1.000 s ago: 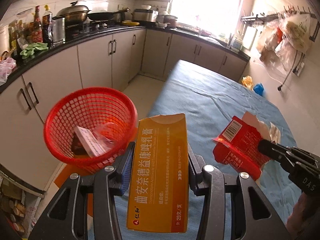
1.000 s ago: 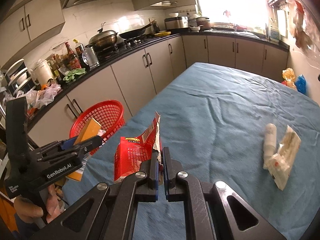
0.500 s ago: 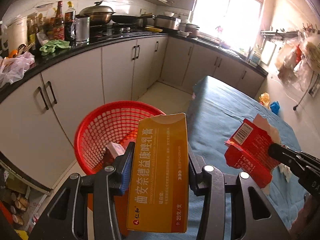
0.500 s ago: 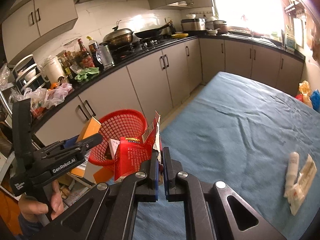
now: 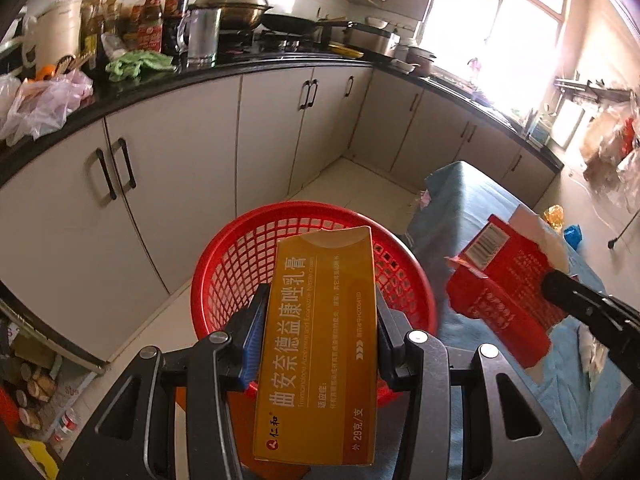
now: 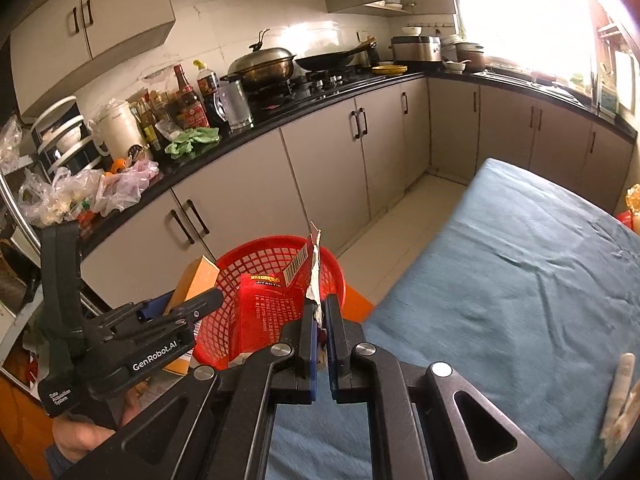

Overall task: Collect trash
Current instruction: 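Carry the orange box and red wrapper with both tools over the red basket, then open both tools to drop the box and wrapper into the basket, then move both tools back toward the white bottle and white bag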

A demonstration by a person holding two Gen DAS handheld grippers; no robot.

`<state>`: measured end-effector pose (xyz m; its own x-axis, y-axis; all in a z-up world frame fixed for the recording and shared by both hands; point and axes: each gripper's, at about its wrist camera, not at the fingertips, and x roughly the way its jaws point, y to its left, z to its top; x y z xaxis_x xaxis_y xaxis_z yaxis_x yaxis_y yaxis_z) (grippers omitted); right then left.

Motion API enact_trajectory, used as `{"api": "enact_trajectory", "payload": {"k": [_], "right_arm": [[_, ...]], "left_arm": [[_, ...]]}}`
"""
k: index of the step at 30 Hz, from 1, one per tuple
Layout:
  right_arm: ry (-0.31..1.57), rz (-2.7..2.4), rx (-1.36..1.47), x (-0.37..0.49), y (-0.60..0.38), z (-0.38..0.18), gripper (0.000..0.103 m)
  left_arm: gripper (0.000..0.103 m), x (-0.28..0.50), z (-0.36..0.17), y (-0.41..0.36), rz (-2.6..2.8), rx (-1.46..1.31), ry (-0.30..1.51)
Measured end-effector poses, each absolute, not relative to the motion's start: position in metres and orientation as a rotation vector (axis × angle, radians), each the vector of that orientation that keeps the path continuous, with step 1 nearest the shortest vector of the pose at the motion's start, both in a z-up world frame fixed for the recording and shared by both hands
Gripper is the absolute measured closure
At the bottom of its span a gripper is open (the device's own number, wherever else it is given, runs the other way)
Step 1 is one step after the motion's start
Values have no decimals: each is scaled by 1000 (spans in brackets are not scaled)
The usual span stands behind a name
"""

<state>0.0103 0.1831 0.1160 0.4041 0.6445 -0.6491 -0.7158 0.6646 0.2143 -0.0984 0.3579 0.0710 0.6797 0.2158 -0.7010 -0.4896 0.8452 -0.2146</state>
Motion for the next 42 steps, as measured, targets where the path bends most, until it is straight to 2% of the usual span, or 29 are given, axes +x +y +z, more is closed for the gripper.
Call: {"api": "enact_trajectory", "payload": {"k": [12,14,18,30,31,33,34,42], "right_arm": [[841,830,-144,32,232,76,97],[845,821,-152,34,237,72,96],[847,824,-141,34,233,73,91],[816,847,-64,32,215,94,90],[802,852,-71,31,220,94,87],[801,864,-96,30,225,93,54],[795,861,-97,29,225,93,50],[767,839,-49,28,197,103,49]], "left_arm": [[58,-91,51,376,401,-447,736],[55,-92,50,378,396,-462,735],[46,-95,52,377,396,-467,726],[45,-110,63,356,391,-476,695],[45,-111,64,356,398,-476,694],[44,-114,65,356,407,-473,694],[44,-116,66,356,410,-469,695],[42,-120,68,350,449,-431,697]]}}
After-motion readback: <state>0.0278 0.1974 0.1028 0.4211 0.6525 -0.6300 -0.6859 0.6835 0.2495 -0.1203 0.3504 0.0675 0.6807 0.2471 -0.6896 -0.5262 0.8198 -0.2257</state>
